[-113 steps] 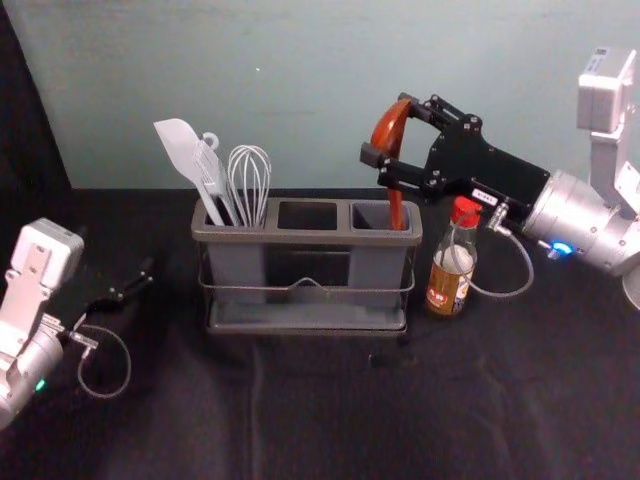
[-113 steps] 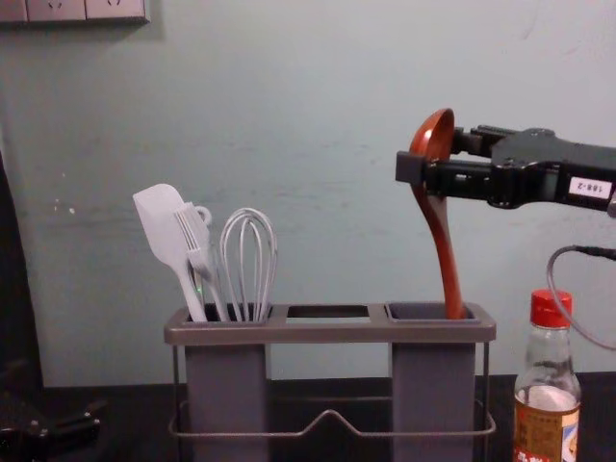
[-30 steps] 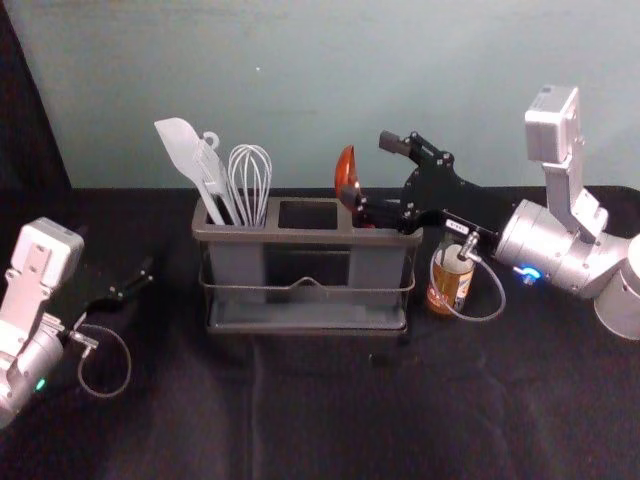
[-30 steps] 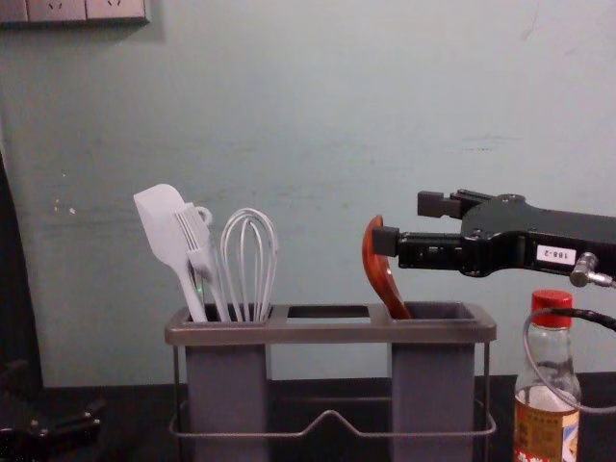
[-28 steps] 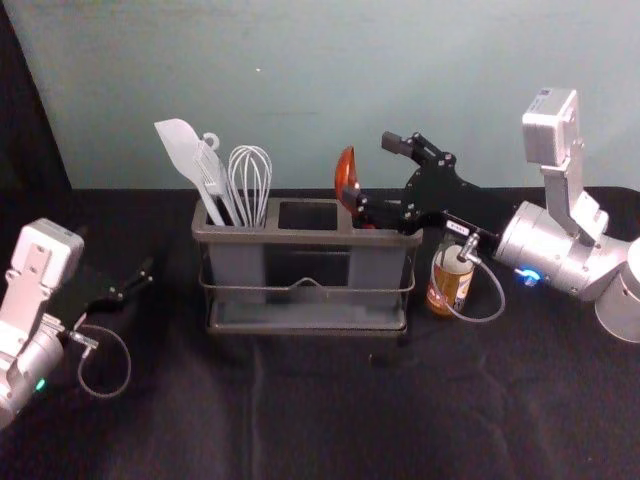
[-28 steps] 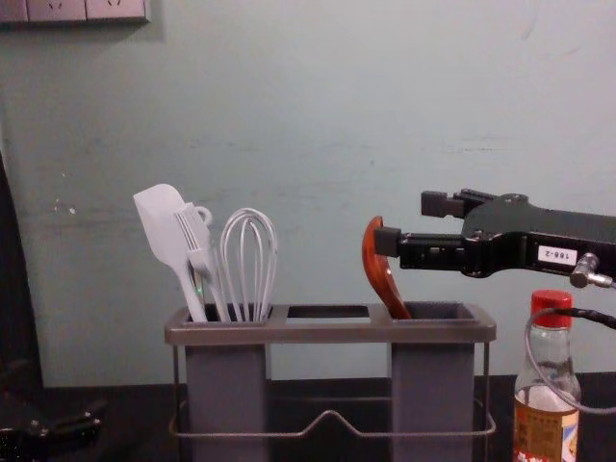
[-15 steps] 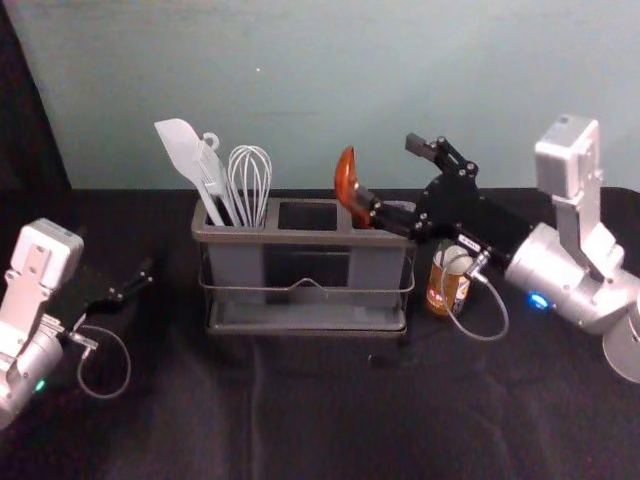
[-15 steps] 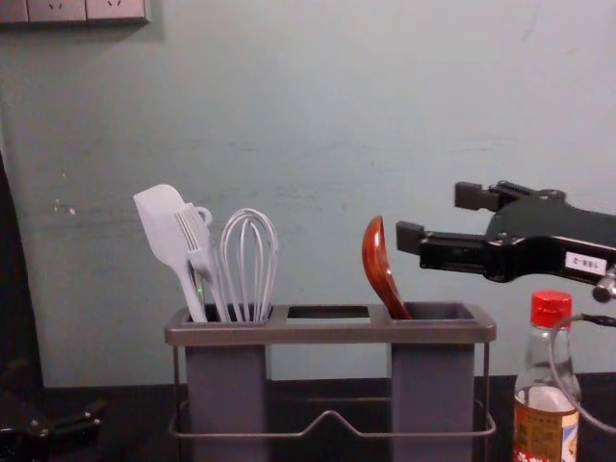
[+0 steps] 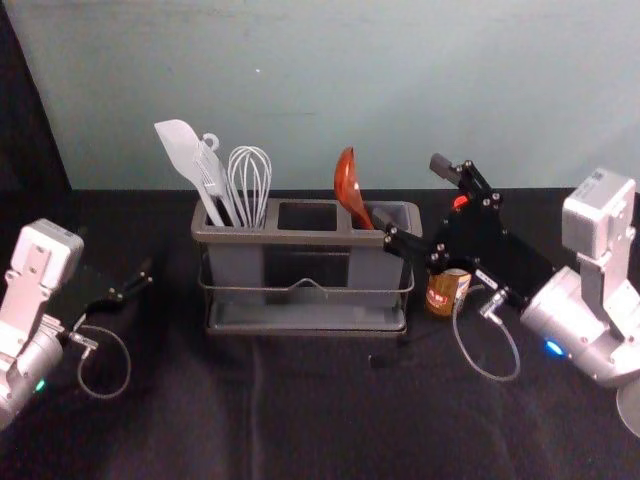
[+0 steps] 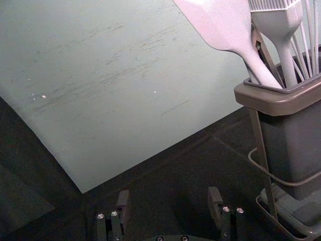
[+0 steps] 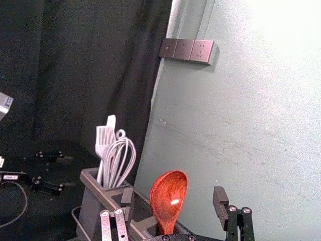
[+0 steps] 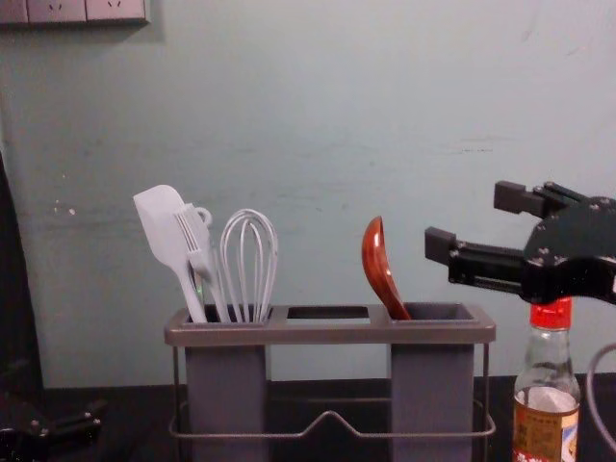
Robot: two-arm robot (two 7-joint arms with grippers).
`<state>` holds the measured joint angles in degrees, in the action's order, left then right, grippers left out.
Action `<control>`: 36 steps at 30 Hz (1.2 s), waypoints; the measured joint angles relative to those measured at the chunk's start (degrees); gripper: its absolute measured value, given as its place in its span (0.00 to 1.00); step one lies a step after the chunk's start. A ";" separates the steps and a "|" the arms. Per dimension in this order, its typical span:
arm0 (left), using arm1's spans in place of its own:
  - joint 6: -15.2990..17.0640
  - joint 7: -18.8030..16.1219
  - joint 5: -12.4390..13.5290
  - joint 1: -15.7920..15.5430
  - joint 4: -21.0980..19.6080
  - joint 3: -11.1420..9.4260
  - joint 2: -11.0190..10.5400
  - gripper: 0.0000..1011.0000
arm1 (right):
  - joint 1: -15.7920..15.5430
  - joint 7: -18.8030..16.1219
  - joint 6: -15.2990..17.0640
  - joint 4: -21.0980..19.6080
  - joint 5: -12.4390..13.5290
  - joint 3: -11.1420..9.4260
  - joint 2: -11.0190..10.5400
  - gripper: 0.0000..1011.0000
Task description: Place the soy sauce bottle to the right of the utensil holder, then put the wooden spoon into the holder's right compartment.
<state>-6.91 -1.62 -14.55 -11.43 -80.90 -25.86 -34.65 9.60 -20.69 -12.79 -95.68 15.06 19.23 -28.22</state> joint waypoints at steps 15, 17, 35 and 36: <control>0.00 0.00 0.00 0.00 0.00 0.00 0.00 1.00 | -5.79 0.76 -2.62 -0.16 -3.37 -1.04 1.29 0.99; 0.00 0.00 0.00 0.00 0.00 0.00 0.00 1.00 | -6.25 0.58 -3.03 0.17 -3.60 -1.15 1.59 0.99; 0.00 0.00 0.00 0.00 0.00 0.00 0.00 1.00 | -8.83 -1.61 -5.17 2.17 -5.15 -2.52 3.55 0.99; 0.00 0.00 0.00 0.00 0.00 0.00 0.00 1.00 | -8.90 -1.71 -5.17 2.30 -5.23 -2.55 3.68 0.99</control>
<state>-6.90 -1.62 -14.55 -11.43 -80.90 -25.86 -34.65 0.70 -22.40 -17.96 -93.37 9.83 16.68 -24.54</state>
